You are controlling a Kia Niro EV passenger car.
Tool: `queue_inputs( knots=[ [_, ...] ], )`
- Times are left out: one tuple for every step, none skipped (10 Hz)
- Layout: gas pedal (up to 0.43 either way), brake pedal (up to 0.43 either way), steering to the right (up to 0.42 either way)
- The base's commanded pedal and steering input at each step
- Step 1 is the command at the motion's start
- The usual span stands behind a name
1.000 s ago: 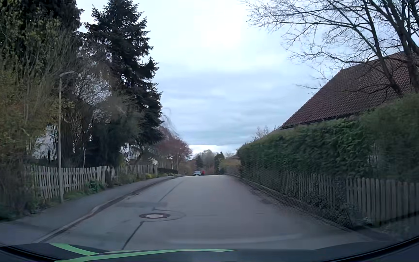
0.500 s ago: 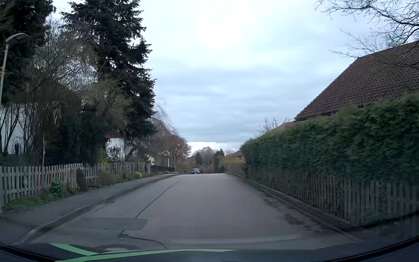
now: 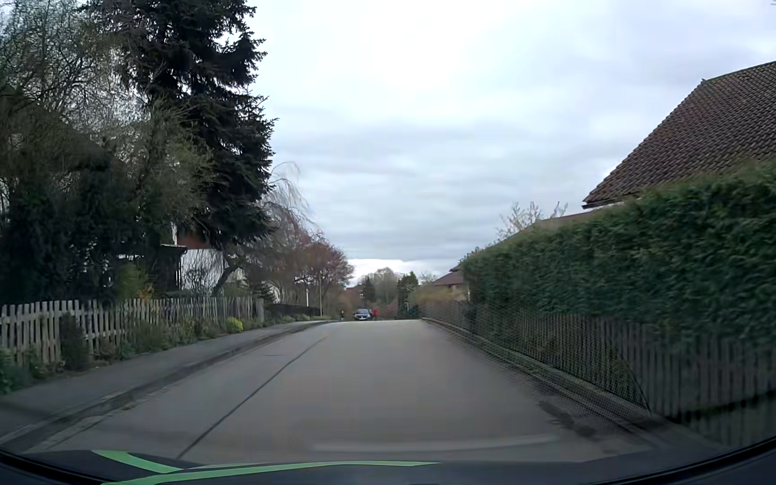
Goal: Follow the waypoints while adhering to traffic rules and regulations
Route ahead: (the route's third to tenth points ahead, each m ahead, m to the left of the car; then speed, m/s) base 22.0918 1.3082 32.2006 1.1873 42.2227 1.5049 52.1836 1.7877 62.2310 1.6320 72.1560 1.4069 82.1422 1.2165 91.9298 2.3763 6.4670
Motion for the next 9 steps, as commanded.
queue_inputs(
  knots=[
    [0.059,0.000,-0.004],
    [0.059,0.000,-0.003],
    [0.059,0.000,-0.003],
    [0.059,0.000,-0.003],
    [0.059,0.000,-0.003],
    [0.059,0.000,-0.003],
    [0.067,0.000,-0.002],
    [0.067,0.000,-0.001],
    [0.067,0.000,0.000]
  ],
)
